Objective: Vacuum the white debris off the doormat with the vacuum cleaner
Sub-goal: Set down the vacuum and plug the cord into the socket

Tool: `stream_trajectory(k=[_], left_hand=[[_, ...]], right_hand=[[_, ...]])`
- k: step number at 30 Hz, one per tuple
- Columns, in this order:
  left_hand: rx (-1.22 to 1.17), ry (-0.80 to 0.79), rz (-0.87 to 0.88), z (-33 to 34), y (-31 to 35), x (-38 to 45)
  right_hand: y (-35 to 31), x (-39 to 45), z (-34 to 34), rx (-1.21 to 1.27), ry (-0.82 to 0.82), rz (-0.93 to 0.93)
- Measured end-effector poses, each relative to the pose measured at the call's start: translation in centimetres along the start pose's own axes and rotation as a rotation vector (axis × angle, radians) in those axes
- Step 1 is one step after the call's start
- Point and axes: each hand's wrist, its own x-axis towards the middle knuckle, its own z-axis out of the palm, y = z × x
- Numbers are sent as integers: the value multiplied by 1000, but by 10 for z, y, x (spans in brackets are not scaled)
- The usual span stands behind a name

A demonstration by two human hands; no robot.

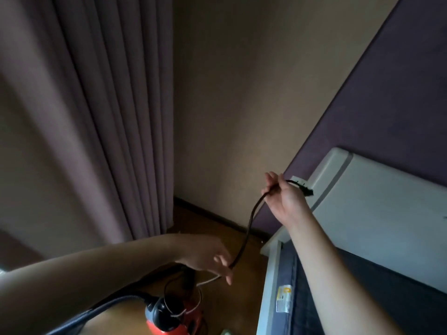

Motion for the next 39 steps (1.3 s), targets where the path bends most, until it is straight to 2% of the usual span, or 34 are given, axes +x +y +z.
stream_trajectory(k=[2, 4, 7, 9, 10, 16, 18, 21, 26, 32, 36, 39], left_hand=[[10, -74, -62, 0, -11, -1], [-115, -57, -109, -10, -21, 1], [-584, 232, -90, -44, -22, 11], [-740, 439, -18, -73, -6, 21], [-778, 494, 25, -86, 6, 28], [-1020, 524, 194, -121, 73, 62], [-976, 552, 246, -120, 83, 67], [-742, 578, 337, -113, 90, 73], [-457, 522, 364, -93, 97, 78], [-514, 574, 302, -81, 102, 116], [-503, 580, 206, -81, 102, 147], [-563, 509, 105, -71, 94, 180]], right_hand=[[5, -5, 4, -80, -14, -36], [15, -14, 7, -167, -61, -41], [30, -35, 13, -312, -172, -25], [38, -47, 15, -411, -238, -28], [41, -53, 15, -455, -266, -33], [38, -80, 4, -578, -347, -39], [33, -84, -6, -624, -332, -79], [22, -87, -24, -688, -287, -173], [-7, -80, -49, -591, -199, -371], [-24, -67, -64, -707, -104, -508], [-41, -39, -83, -572, -39, -467], [-58, -9, -96, -469, -29, -447]])
